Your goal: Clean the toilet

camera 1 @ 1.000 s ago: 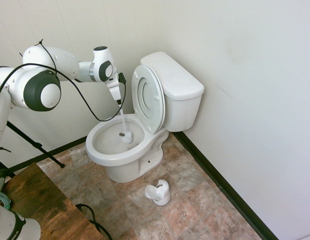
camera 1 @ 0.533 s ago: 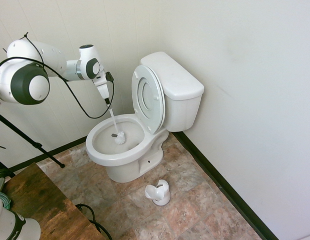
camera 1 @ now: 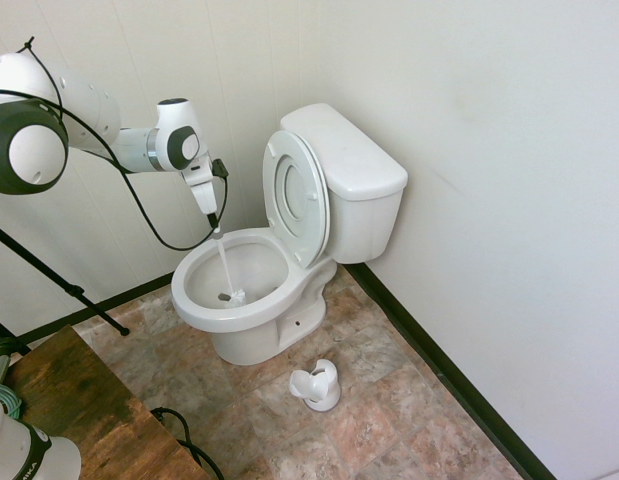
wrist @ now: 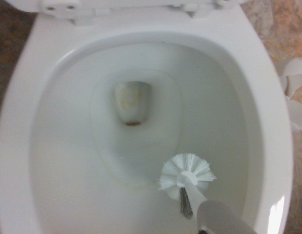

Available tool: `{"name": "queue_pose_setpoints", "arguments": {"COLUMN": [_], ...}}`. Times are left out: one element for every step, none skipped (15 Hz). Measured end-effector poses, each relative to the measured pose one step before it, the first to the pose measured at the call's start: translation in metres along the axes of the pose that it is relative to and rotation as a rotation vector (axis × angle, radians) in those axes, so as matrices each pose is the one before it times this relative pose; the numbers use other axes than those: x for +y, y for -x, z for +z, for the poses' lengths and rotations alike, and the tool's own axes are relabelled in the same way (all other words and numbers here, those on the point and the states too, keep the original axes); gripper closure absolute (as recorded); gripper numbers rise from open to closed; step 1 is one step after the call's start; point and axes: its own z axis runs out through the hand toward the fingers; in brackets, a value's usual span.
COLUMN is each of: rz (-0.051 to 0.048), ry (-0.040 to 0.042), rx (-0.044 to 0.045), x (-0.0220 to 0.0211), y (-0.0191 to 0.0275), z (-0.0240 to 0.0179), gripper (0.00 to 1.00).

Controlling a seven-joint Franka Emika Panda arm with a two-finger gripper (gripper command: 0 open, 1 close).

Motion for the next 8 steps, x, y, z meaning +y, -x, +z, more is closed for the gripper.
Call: {"name": "queue_pose_setpoints", "arguments": {"rz": [0.01569, 0.01287, 0.0136, 0.01254, 0.01416, 0.01414, 0.01162, 0.01029], "ry": [-0.00182, -0.00519, -0.00606, -0.0032, -0.00404, -0.00129, -0.00514, -0.00906], "rx": [-0.003, -0.00513, -0.00344, 0.00021, 0.00187, 0.00338, 0.00093, -0.0017], "x": [-0.00251, -0.00339, -0.00558, -0.00727, -0.00992, -0.01144, -0.01179, -0.01167], "y": [-0.0198, -0.0154, -0.01124, -0.00816, -0.00776, -0.00892, -0.00836, -0.00706], "z": [0.00221, 0.00064, -0.00042, 0.00134, 0.00176, 0.00171, 0.00043, -0.00092], "gripper": [1.0, 1.0, 1.0, 1.0, 1.0, 1.0, 1.0, 1.0]}}
